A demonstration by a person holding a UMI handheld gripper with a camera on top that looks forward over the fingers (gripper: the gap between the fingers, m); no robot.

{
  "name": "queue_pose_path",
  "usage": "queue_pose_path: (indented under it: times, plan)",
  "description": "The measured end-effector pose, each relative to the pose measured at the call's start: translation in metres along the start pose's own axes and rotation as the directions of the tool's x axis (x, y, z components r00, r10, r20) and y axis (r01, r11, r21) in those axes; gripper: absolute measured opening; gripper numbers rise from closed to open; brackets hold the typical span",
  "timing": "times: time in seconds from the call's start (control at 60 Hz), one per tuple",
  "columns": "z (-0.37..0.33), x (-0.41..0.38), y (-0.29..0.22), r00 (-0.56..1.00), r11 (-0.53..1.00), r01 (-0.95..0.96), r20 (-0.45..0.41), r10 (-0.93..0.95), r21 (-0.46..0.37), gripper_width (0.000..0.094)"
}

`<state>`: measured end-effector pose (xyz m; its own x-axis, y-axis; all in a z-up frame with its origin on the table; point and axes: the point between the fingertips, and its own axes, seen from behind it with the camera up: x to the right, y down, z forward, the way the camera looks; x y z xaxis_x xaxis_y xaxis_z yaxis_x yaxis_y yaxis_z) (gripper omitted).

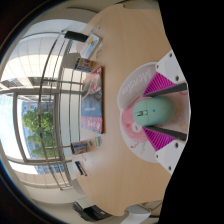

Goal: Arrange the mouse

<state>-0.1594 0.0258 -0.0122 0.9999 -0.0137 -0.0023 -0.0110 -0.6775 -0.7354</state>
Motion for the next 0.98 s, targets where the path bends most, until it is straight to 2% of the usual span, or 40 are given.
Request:
queue_pose_path:
  times: [0.033, 0.1, 0.117, 0.15, 0.217, 0.6, 0.983]
  plan:
    - [0.0, 0.001, 0.002, 1.0, 1.0, 0.006, -0.003, -0.006, -0.003, 0.0631]
    - [-0.009, -0.001, -0.001, 1.0, 1.0, 0.009, -0.006, -0.009, -0.006, 0.0843]
    - [-0.012, -0.001, -0.003, 1.0, 1.0, 0.011, -0.007, -0.011, -0.003, 0.0863]
    - [-0.026, 0.0, -0.009, 1.0, 1.0, 0.013, -0.012, -0.013, 0.004, 0.0828]
    - [-0.052, 0.001, -0.022, 0.999, 0.999, 0.018, -0.027, -0.017, 0.032, 0.0861]
    - [-0.217, -0.017, -0.037, 0.997, 0.995, 0.032, -0.076, -0.025, 0.093, 0.0852]
    - [-0.263, -0.032, -0.029, 0.995, 0.993, 0.055, -0.086, -0.046, 0.107, 0.0853]
